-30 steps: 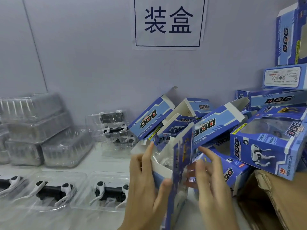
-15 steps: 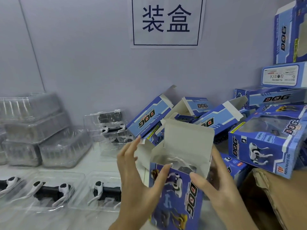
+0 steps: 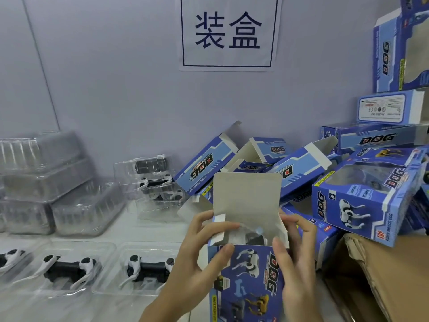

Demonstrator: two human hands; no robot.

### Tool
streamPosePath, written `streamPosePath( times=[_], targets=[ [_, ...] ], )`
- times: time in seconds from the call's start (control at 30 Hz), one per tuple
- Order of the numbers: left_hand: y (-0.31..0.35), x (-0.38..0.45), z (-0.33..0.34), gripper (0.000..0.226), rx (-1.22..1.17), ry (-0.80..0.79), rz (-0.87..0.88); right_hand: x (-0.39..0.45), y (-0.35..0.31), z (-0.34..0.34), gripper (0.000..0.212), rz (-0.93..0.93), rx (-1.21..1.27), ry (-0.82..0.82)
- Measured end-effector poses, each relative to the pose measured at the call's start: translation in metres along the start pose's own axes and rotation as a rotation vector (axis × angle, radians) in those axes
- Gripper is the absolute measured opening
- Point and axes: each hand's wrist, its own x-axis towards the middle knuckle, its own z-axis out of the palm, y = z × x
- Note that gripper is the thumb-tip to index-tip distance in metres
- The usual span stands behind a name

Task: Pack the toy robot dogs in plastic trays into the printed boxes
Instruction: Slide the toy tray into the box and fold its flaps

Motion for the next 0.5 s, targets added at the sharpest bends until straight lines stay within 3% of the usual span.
streamPosePath(
  times=[0.2,0.3,0.5],
  targets=[
    [0.001,0.003,0.0,0.051,-0.033,0.022,0.02,0.003,-0.009,0.005,0.047,-0.013,-0.107,0.055],
    [0.004,0.006,0.004,0.053,-0.099,0.077,0.01,0.008,-0.011,0.003,0.035,-0.039,-0.147,0.075],
    [0.008,0.007,0.004,0.034,-0.153,0.151,0.08,0.015,-0.009,0.004,0.026,-0.104,-0.243,0.094]
  ],
)
